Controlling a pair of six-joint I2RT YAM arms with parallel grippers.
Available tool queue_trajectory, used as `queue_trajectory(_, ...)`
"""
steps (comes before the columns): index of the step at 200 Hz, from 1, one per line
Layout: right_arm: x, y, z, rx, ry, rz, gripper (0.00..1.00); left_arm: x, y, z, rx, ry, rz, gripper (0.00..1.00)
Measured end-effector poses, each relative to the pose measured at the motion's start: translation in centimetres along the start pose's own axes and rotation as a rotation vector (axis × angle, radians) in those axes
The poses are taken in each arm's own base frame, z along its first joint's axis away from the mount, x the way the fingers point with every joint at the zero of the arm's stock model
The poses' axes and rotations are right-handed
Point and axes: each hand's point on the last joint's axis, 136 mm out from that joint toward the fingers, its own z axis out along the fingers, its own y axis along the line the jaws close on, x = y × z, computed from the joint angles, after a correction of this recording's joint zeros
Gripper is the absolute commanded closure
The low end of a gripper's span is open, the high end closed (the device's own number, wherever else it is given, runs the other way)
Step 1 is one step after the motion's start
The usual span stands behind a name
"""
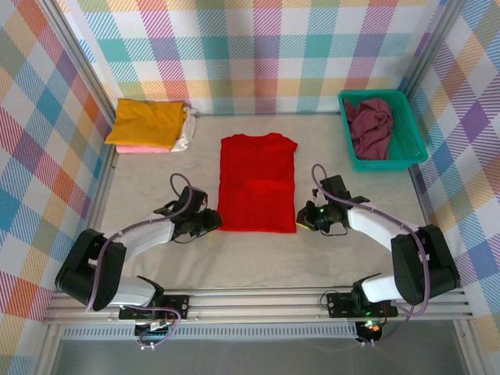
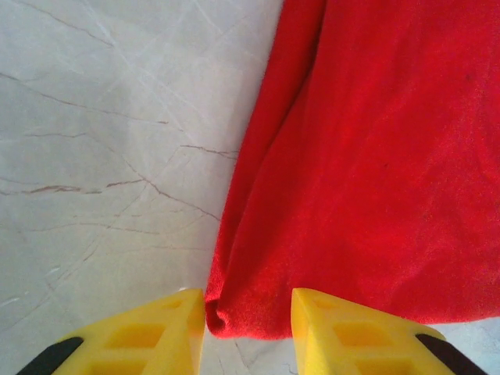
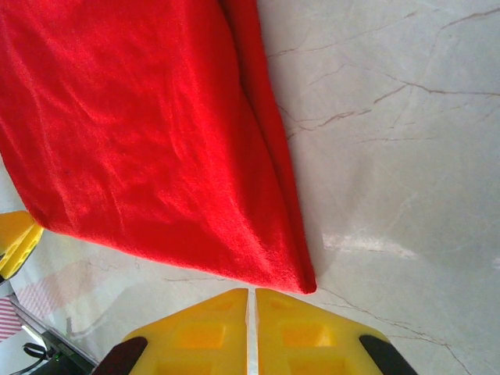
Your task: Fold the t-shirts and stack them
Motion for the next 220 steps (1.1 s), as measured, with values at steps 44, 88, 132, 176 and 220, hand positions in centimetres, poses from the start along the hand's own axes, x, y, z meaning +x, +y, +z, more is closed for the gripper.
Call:
queue_trajectory(44,0.0,-0.1,0.1,-0.003,-0.003,-0.002,0.9,0.2,0.3,0.9,-0.013,0.021,-0.005,0.66)
queue_trajectory(88,0.0,-0.1,0.2,-0.006,-0.006,-0.004,0.9,0.2,0.4,1.1,-0.016,0.023,-0.003,0.71)
queue_trajectory(132,0.4,-0.6,0.4,0.002,0.004,0.002,0.9,0.1,0.5,1.3,-0.043,0.042,0.006,0.81)
queue_trajectory(176,1.5,-1.5,0.8,0.018,0.027,0.015,0.9,-0.2,0.0,1.6,-0.039,0.044,0.02,0.94)
queue_trajectory(220,1.7,-1.6,0.8,0.02,0.03,0.03,0.89,-0.7,-1.3,2.1,-0.002,0.033,0.038,1.0)
